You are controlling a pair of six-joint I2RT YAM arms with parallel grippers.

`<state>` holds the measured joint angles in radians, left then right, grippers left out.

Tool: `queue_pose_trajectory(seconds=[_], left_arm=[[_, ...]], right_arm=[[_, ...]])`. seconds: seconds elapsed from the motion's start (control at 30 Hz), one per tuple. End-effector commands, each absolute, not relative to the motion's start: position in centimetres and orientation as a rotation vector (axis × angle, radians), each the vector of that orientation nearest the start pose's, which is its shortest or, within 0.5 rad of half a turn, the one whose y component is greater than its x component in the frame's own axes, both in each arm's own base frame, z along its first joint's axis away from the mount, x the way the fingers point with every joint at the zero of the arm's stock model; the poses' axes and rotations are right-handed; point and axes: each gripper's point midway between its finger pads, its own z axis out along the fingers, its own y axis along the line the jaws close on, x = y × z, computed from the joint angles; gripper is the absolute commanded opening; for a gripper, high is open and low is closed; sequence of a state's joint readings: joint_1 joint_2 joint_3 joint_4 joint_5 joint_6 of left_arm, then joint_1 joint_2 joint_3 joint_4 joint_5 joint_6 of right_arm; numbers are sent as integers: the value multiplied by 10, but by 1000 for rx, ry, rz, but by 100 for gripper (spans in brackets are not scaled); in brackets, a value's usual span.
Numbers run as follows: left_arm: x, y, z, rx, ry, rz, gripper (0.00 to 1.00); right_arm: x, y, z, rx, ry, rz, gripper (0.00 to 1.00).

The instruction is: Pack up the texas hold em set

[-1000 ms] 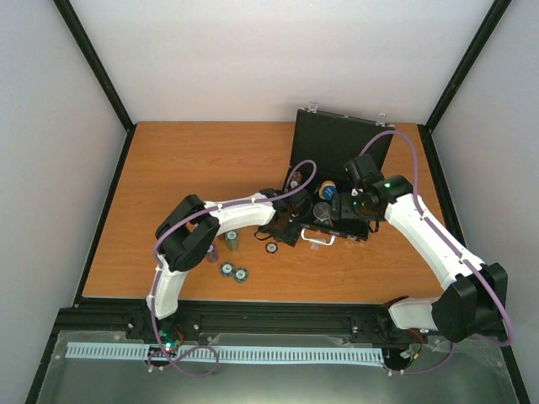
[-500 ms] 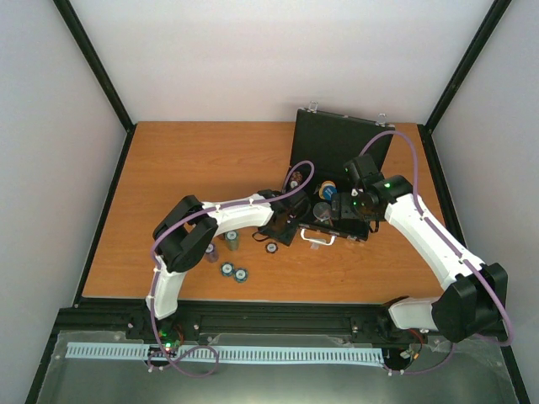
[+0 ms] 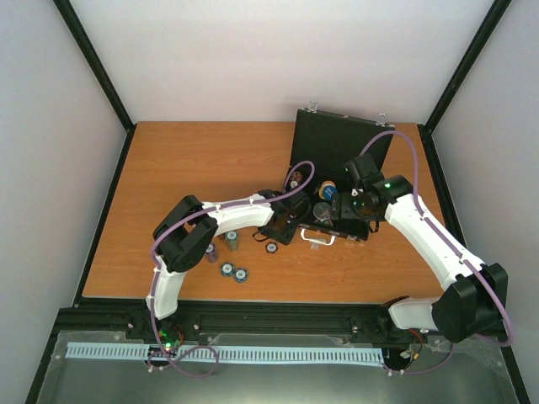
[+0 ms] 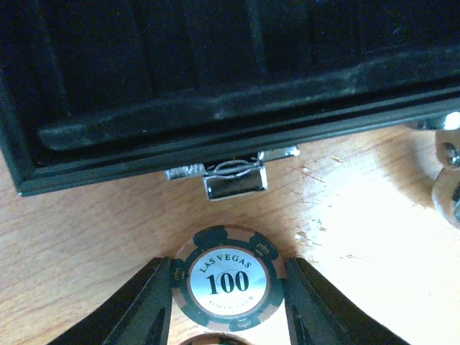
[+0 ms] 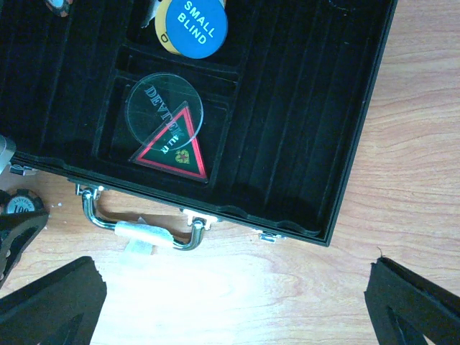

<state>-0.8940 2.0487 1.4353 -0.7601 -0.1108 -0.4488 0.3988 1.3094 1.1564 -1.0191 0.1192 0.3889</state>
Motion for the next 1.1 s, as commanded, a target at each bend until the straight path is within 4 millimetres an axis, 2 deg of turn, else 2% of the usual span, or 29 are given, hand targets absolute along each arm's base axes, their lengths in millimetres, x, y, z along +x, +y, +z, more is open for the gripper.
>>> queue_pose_trajectory(seconds=[0.0,0.3,0.57,0.63,0.77,0.9,1.07], left_arm=[[265,-293,-5,679,2931,131,42],[284,-299,28,667,2849,155,51],[286,-301,42,652,2834,129,52],[284,-303,42,658,2836,107,66],[280,-307,37,661,2851,62,78],[277,-311,30,670,2882,42,82],[263,-313,17,685,2948,-14,80]], right_arm=[[284,93,170,39,2704,58,100],[284,93,170,40,2705,63,100],[283,93,169,40,2706,66,100],[282,94,168,41,2706,70,100],[282,93,168,43,2709,72,100],[281,92,169,44,2706,66,100],[280,91,169,49,2706,62,100]])
